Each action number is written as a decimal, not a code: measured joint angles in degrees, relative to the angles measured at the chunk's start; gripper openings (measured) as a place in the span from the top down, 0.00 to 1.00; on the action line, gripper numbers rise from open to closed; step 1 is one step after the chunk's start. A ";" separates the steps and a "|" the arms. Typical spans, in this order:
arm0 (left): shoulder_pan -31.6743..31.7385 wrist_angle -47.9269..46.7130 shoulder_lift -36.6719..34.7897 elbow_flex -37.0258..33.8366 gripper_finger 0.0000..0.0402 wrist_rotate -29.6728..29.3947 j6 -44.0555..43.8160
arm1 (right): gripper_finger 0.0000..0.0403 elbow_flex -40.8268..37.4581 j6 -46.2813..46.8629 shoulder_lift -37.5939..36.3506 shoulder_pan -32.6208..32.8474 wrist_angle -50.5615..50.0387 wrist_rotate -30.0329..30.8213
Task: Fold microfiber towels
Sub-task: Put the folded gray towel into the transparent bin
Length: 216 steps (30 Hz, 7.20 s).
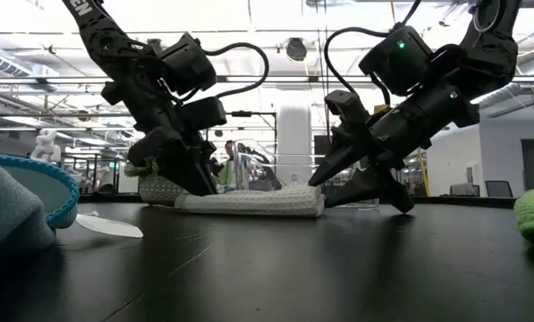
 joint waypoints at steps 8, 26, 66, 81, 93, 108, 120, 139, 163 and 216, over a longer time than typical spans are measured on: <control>-0.09 0.20 0.00 0.00 0.80 -0.17 -0.23 | 0.58 -0.13 3.30 0.20 3.64 3.58 -2.62; 0.28 0.79 -0.02 0.00 0.80 -0.24 -3.71 | 0.58 19.54 -45.36 0.28 17.53 -23.41 15.43; 0.26 4.15 -0.04 0.02 0.80 2.94 -9.65 | 0.58 44.90 -57.75 20.31 18.94 -63.57 36.23; 0.19 2.46 -0.07 0.02 0.80 6.34 -9.79 | 0.68 45.04 -59.91 24.31 16.32 -63.49 38.50; 0.02 1.39 -0.22 0.02 0.80 5.32 -5.28 | 0.98 44.80 -62.10 21.98 14.10 -64.15 36.39; -13.00 0.28 -7.15 0.05 0.71 -9.12 5.32 | 0.98 44.87 -62.63 9.98 12.36 -63.61 31.56; -16.62 0.25 -5.01 0.06 0.39 -21.66 -0.75 | 0.98 44.85 -62.53 10.05 11.39 -62.04 29.00; -15.84 4.91 3.30 0.37 0.56 -27.24 -0.04 | 0.97 44.87 -61.42 10.03 11.55 -62.00 28.91; -10.39 -31.04 -4.96 24.82 0.96 -22.71 10.33 | 0.97 44.97 -65.46 -1.51 7.95 -73.23 36.56; 14.03 -27.73 11.76 38.23 0.96 -0.40 23.33 | 0.98 28.85 -86.08 -9.81 -20.45 -58.71 19.99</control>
